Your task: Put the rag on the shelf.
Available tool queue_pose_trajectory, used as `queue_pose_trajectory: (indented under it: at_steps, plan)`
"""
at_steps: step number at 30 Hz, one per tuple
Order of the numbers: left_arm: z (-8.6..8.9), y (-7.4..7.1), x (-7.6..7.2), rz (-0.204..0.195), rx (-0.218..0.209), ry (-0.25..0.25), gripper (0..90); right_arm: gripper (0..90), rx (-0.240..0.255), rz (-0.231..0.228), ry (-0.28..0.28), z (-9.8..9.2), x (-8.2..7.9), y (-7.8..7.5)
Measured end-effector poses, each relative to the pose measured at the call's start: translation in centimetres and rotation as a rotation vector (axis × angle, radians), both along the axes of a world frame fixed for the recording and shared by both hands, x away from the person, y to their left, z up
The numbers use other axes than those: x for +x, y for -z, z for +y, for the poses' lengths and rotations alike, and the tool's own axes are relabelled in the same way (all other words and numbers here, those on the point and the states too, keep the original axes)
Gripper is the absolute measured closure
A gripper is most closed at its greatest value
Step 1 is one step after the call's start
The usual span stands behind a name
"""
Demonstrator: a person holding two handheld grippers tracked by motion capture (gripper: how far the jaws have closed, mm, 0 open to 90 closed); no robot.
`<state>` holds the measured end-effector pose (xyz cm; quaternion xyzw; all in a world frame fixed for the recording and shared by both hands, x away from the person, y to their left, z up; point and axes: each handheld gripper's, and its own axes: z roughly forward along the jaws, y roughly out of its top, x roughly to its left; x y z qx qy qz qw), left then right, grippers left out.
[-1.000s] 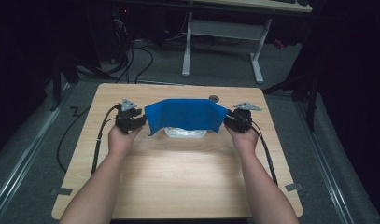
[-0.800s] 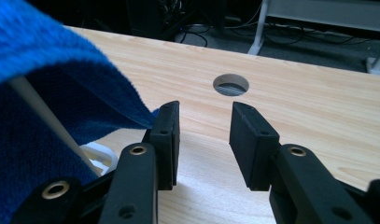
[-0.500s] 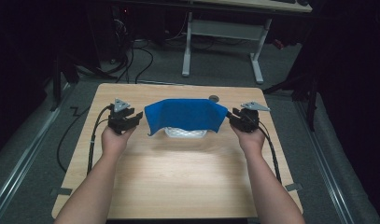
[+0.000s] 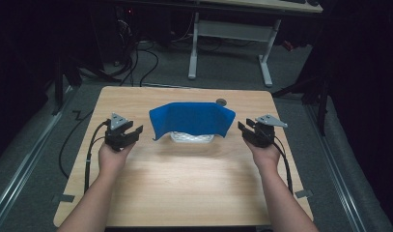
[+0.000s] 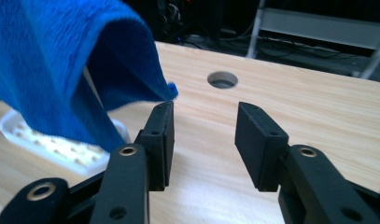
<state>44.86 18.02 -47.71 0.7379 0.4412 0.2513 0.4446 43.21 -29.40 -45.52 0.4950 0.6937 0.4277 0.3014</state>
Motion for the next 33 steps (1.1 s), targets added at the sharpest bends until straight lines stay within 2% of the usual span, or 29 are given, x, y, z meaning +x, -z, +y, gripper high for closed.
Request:
queue_pose_trajectory:
  at_steps: [1,2,3,7,9,16,20,23,27,30,33]
  plan:
    - [0.1,0.1,-0.9,0.001,0.0,0.007,52.2,56.1,-0.021,-0.008,-0.004,0.0,-0.7,-0.3]
    - [0.1,0.1,-0.9,0.001,0.0,0.007,52.0,56.2,-0.024,-0.023,-0.006,0.0,-1.1,-0.4]
    - [0.1,0.2,-1.7,0.003,0.0,0.01,51.8,56.1,-0.025,-0.042,-0.007,0.0,-1.6,-0.5]
    - [0.2,0.2,-3.1,0.001,0.007,0.021,51.0,55.1,-0.047,-0.035,-0.028,0.3,-2.9,-0.9]
    - [0.3,0.1,-4.5,-0.005,0.011,0.036,50.2,54.7,-0.058,-0.066,-0.045,0.6,-4.4,-1.1]
    - [0.9,0.2,-7.6,-0.004,0.003,0.06,49.0,53.2,-0.081,-0.073,-0.068,1.2,-7.6,-1.2]
    - [1.0,0.4,-8.8,0.005,-0.005,0.069,48.5,52.6,-0.086,-0.065,-0.077,1.7,-9.3,-0.8]
    - [0.8,0.8,-10.1,0.021,-0.004,0.09,47.6,52.3,-0.095,-0.065,-0.092,2.1,-10.4,-0.4]
    - [0.5,1.3,-10.8,0.041,-0.005,0.112,44.8,52.0,-0.104,-0.063,-0.115,2.7,-11.3,0.1]
    - [-1.0,2.2,-11.3,0.077,-0.002,0.145,43.9,51.0,-0.105,-0.034,-0.135,3.9,-12.2,0.7]
    - [-3.3,3.1,-11.2,0.135,0.014,0.194,43.7,49.2,-0.09,0.011,-0.151,4.9,-12.5,1.5]
